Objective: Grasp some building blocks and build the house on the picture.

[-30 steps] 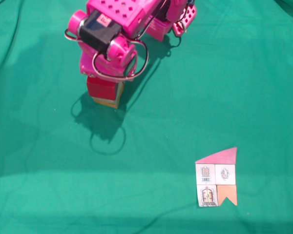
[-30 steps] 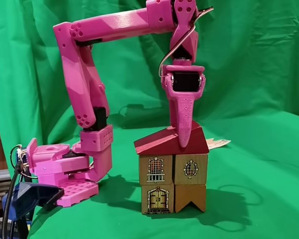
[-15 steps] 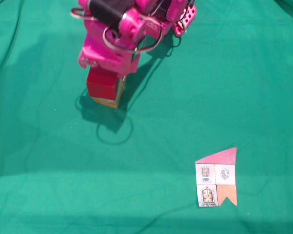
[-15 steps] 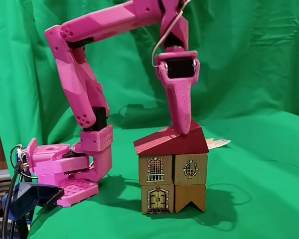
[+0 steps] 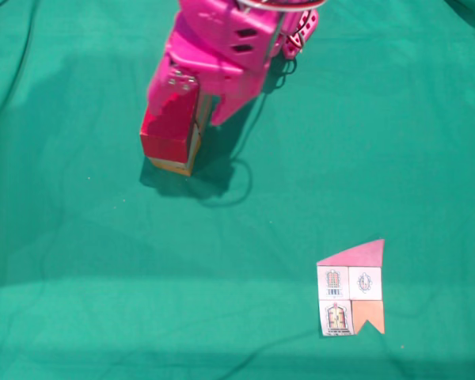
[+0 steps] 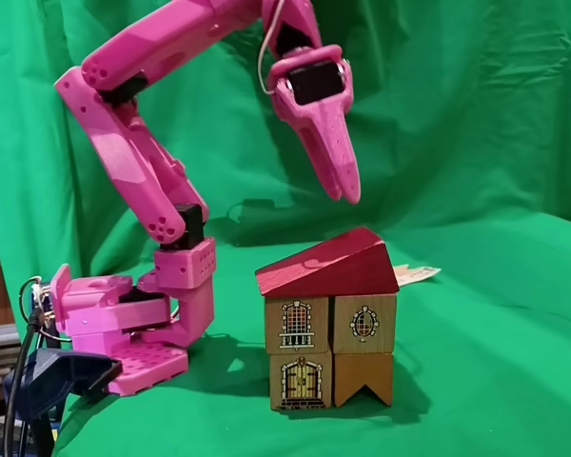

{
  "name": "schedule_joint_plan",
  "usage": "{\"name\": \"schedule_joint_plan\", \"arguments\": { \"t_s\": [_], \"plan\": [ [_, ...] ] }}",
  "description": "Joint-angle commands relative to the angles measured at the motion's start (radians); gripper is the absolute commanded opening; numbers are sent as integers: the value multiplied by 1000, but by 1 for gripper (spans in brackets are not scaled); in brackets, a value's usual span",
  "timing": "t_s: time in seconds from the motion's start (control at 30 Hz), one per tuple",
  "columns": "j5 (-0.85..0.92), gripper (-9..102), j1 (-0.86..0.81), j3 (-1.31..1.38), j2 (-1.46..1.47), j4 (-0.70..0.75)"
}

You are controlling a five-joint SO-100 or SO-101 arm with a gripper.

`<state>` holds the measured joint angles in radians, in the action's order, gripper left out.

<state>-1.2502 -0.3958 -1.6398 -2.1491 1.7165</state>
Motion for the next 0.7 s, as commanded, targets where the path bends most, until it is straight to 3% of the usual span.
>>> {"name": "schedule_joint_plan", "arguments": {
  "t_s": [0.0,0.67],
  "plan": [
    [12,28,54,5,-28,8],
    [12,7,284,3,-31,8]
  ]
}}
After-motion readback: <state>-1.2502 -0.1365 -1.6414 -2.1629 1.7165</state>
